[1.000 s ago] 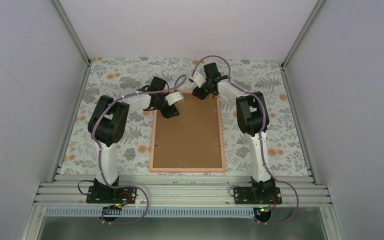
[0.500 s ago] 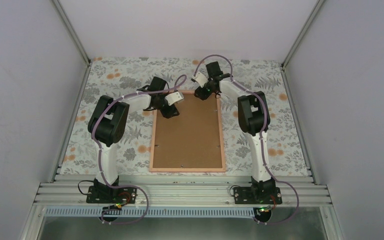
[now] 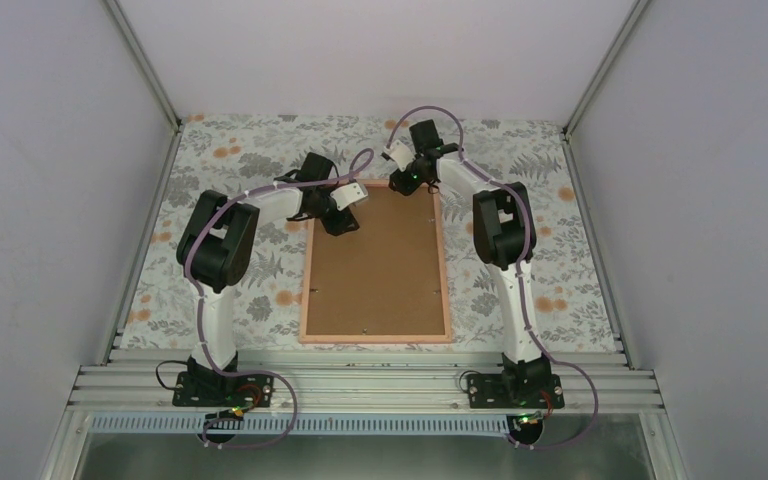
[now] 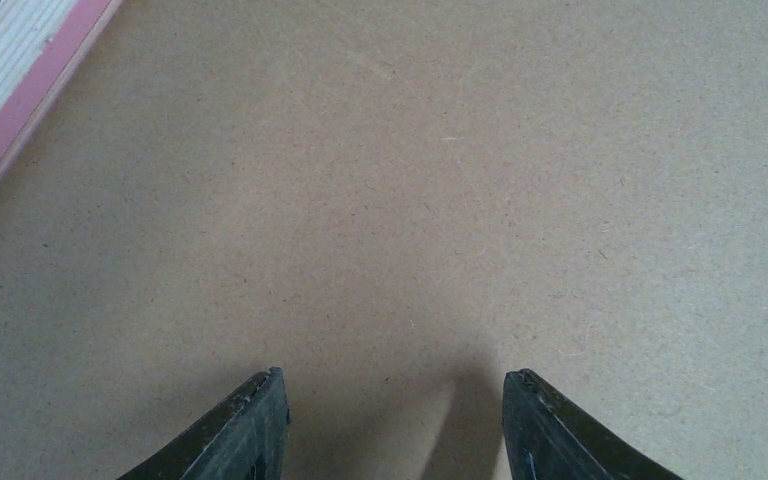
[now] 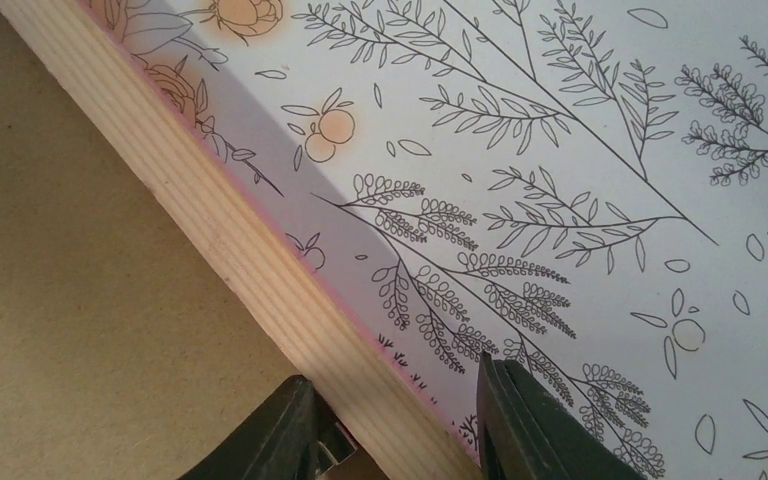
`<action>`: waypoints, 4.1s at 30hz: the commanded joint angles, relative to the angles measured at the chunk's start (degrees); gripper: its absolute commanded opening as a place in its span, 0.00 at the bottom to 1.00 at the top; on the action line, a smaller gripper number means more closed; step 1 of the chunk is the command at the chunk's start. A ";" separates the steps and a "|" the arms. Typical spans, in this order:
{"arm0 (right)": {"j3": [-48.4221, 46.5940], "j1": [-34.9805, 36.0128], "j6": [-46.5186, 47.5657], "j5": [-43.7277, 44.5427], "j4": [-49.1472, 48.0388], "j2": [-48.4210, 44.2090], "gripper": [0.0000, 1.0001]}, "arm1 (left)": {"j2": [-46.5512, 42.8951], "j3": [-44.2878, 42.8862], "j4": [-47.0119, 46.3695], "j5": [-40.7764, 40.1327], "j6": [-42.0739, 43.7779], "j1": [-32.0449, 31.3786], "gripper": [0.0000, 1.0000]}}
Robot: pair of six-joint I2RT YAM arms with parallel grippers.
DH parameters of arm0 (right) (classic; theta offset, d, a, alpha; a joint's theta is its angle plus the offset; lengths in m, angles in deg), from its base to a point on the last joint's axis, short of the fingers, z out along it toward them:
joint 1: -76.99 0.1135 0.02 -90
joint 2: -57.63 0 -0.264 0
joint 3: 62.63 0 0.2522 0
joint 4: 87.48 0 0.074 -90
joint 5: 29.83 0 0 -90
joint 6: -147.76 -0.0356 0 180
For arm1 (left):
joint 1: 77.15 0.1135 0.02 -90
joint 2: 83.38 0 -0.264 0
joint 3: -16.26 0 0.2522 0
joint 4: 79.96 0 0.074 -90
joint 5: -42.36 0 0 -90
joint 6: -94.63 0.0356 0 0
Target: Put the photo into the frame
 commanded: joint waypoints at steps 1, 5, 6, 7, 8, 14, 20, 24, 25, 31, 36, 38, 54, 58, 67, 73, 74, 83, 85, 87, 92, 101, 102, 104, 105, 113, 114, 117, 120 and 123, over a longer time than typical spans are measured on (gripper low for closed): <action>1.82 -0.26 -1.13 6.73 2.32 2.44 0.36 | 2.42 -0.38 1.90 0.36 -0.56 -0.75 0.54; 1.81 -0.25 -1.10 4.40 2.89 1.06 0.41 | 2.39 -0.30 1.71 0.31 -0.70 -0.72 0.54; 1.81 -0.26 -1.46 3.30 3.15 0.77 0.44 | 2.36 -0.29 1.63 0.36 -0.79 -0.74 0.54; 1.81 -0.26 -1.93 2.24 3.34 0.47 0.47 | 2.43 -0.29 1.55 0.51 -0.93 -0.75 0.54; 1.69 -0.19 -2.67 1.14 3.42 0.24 0.50 | 2.41 -0.27 1.54 0.50 -0.99 -0.79 0.54; -0.88 -0.23 -5.94 -0.71 3.86 -0.13 0.55 | 2.47 -0.42 1.66 0.45 -0.99 -0.75 0.54; -2.83 -0.26 -5.85 2.50 5.64 2.50 0.53 | 2.47 -0.42 1.57 0.35 -1.11 -0.75 0.54; -1.96 -0.33 -5.66 3.57 5.46 2.52 0.48 | 2.36 -0.27 1.39 0.12 -1.21 -0.75 0.54; -2.01 -0.34 -5.74 3.35 5.48 2.44 0.47 | 2.42 -0.33 1.38 0.10 -1.21 -0.73 0.54; -3.76 -0.33 -6.22 -0.85 6.71 0.59 0.54 | 2.36 -0.63 1.37 0.19 -1.52 -0.75 0.54; -5.60 -0.41 -6.51 -4.34 7.65 -4.43 0.66 | -0.06 -4.13 3.71 1.36 -2.17 -0.79 0.56; -5.42 -0.70 -6.66 -4.82 7.82 -6.84 0.67 | -1.77 -5.51 5.09 1.54 -1.93 -0.92 0.58; 3.31 -2.52 1.93 -0.97 5.02 -9.73 0.66 | -5.42 1.29 2.84 -0.42 -1.77 -1.40 0.59; 2.07 -2.47 3.85 0.58 4.90 -6.76 0.66 | -3.46 1.12 2.52 -0.60 -1.59 -1.43 0.59; 1.10 -2.30 4.96 2.62 3.41 -2.73 0.65 | -1.13 0.71 1.87 -0.54 -1.50 -1.41 0.59; 0.84 -1.96 4.60 2.07 3.16 -1.19 0.64 | -0.49 0.28 1.60 -0.54 -1.43 -1.36 0.58; 0.87 -1.88 4.47 1.84 3.13 -0.98 0.64 | -0.34 0.18 1.65 -0.52 -1.36 -1.36 0.58; 0.42 -1.40 2.95 0.82 2.38 0.41 0.61 | 0.56 -0.80 1.81 -0.94 -1.01 -1.27 0.58; 0.32 -1.40 2.63 0.76 2.38 0.74 0.61 | 0.69 -1.02 1.85 -0.95 -1.01 -1.26 0.58; 0.32 -1.32 2.37 0.76 2.40 0.93 0.59 | 0.88 -1.16 1.91 -1.03 -0.98 -1.25 0.58; 0.17 -1.27 1.50 1.20 1.91 1.38 0.54 | 1.06 -1.17 1.86 -0.95 -0.99 -1.21 0.58; 0.04 -1.31 0.07 1.42 1.70 1.82 0.51 | 1.12 -0.86 1.96 -0.92 -0.97 -1.19 0.58; 0.05 -1.31 -0.06 1.50 1.75 1.83 0.51 | 1.15 -0.83 2.00 -0.91 -1.01 -1.19 0.58; -0.02 -1.31 -0.27 1.41 1.78 1.74 0.50 | 1.19 -0.84 1.98 -0.95 -1.01 -1.19 0.57; -0.16 -1.30 -0.52 1.29 1.83 1.73 0.51 | 1.21 -0.93 1.97 -0.95 -1.06 -1.18 0.57; -1.26 -1.40 -1.73 0.24 3.06 1.17 0.54 | -0.35 -0.58 2.21 -0.72 -1.45 -1.17 0.58; -1.31 -1.48 -1.87 0.40 3.13 0.70 0.54 | -1.13 -0.37 2.25 -0.51 -1.55 -1.23 0.58; -1.69 -1.98 -2.20 0.61 3.64 -1.56 0.56 | -4.09 -0.01 3.51 -0.04 -1.90 -1.48 0.58; -1.73 -2.68 -2.53 0.33 4.64 -5.27 0.59 | -8.62 0.89 5.75 0.20 -1.36 -2.46 0.59; -0.24 -3.24 -3.05 -0.63 5.98 -10.12 0.63 | -14.13 3.73 8.26 -0.07 -0.16 -4.75 0.61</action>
